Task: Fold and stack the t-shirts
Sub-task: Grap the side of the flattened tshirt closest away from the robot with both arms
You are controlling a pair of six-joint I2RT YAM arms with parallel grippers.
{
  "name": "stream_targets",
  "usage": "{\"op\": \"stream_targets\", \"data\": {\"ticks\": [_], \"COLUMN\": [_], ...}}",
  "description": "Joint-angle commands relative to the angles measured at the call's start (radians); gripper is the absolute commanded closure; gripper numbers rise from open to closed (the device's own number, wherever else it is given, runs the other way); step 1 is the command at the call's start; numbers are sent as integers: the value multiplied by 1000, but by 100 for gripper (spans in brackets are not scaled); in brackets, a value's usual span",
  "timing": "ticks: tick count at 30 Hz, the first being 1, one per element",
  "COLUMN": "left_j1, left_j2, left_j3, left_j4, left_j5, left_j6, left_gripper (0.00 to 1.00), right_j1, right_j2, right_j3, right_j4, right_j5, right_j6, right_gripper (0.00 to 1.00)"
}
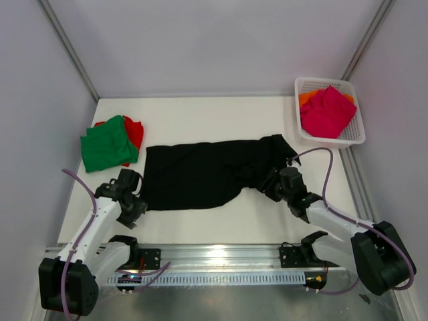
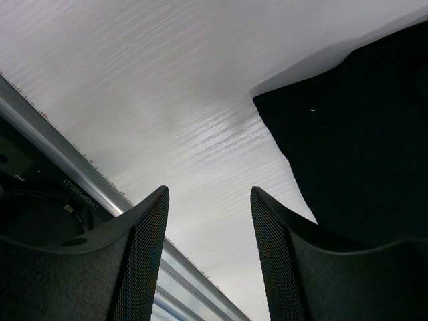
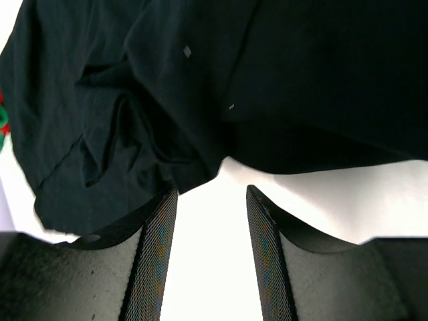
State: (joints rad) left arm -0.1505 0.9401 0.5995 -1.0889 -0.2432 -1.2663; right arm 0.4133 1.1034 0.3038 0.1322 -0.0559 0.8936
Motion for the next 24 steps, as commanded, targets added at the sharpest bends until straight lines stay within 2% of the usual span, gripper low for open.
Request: {"op": "stream_targets", "data": {"ticks": [1, 5, 24], "left_j1": [-3, -3, -3], "left_j2": [-11, -9, -47], "left_j3": [28, 31, 28], "left_j4": [4, 6, -14], "left_j5": [-19, -18, -27], "left_j6": [2, -1, -19], "left_gripper": [45, 45, 45], "right_j1": [5, 5, 12], "right_j2": [-59, -73, 82], "right_j3": [52, 55, 112], "right_j4": [-80, -111, -13], "right_j5": [180, 220, 163], "right_j6": [-7, -10, -12], "right_gripper": [50, 49, 50]}}
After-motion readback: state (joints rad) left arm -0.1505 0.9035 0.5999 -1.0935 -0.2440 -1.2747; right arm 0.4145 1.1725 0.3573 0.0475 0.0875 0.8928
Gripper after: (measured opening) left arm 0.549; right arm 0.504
